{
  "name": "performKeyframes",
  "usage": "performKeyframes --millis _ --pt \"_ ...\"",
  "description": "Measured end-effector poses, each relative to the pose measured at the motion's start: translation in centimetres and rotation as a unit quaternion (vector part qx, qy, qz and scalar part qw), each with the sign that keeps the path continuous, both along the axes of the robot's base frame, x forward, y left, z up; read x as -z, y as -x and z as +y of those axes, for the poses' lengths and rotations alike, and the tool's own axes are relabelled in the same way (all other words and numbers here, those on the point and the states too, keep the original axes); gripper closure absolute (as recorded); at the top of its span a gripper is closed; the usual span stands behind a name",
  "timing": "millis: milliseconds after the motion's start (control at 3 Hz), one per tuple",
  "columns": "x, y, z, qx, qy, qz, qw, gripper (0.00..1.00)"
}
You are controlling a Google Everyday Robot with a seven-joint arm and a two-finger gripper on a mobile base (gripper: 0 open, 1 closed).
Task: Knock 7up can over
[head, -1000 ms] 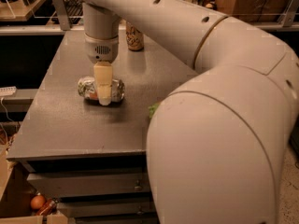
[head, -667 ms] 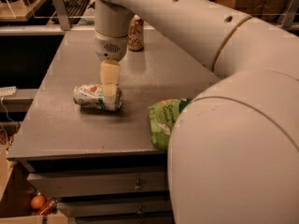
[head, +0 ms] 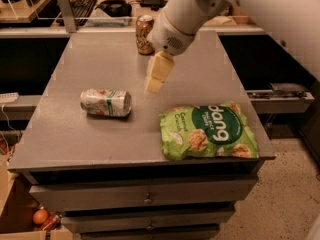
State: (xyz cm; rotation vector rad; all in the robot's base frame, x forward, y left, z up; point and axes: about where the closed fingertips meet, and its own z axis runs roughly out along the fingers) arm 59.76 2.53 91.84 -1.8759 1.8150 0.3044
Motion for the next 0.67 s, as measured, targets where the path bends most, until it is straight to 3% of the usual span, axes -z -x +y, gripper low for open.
performKeyframes --millis 333,667 --pt "-4.63 -1.35 -5.08 0.041 -0.058 -0.069 0.995 0.0" --pt "-4.67 -1.28 -5.33 0.043 -0.06 -0.07 0.9948 0.0"
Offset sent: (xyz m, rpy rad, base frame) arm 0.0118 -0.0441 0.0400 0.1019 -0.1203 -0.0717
